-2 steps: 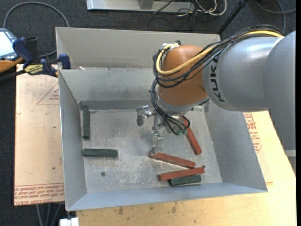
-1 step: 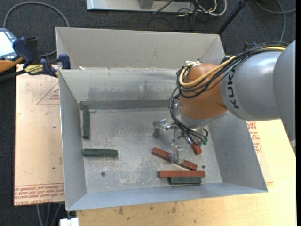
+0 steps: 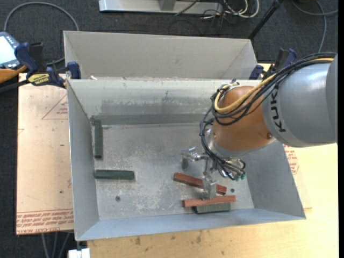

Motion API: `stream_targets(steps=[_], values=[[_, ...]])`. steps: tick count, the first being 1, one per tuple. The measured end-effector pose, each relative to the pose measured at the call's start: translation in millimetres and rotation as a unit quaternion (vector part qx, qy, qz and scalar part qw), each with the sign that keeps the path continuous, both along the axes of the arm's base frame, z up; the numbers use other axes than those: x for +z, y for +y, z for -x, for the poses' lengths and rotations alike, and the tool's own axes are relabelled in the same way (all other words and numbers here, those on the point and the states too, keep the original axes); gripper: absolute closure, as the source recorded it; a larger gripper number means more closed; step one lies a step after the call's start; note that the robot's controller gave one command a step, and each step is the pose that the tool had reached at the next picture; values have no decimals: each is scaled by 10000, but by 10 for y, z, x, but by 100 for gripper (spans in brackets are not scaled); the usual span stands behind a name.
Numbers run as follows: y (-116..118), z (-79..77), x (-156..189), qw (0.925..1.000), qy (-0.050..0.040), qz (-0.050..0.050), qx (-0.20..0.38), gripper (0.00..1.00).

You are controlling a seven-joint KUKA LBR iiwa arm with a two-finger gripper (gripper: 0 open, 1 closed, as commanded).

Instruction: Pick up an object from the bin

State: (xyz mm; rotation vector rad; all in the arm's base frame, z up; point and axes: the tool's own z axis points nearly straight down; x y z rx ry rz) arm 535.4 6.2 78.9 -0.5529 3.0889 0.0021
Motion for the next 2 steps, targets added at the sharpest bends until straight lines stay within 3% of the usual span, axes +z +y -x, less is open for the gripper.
stream_targets(steps=[1, 2], values=[[2, -1, -12, 10000, 13, -2, 2, 100], [13, -124, 1406, 10000, -45, 5, -12, 100]])
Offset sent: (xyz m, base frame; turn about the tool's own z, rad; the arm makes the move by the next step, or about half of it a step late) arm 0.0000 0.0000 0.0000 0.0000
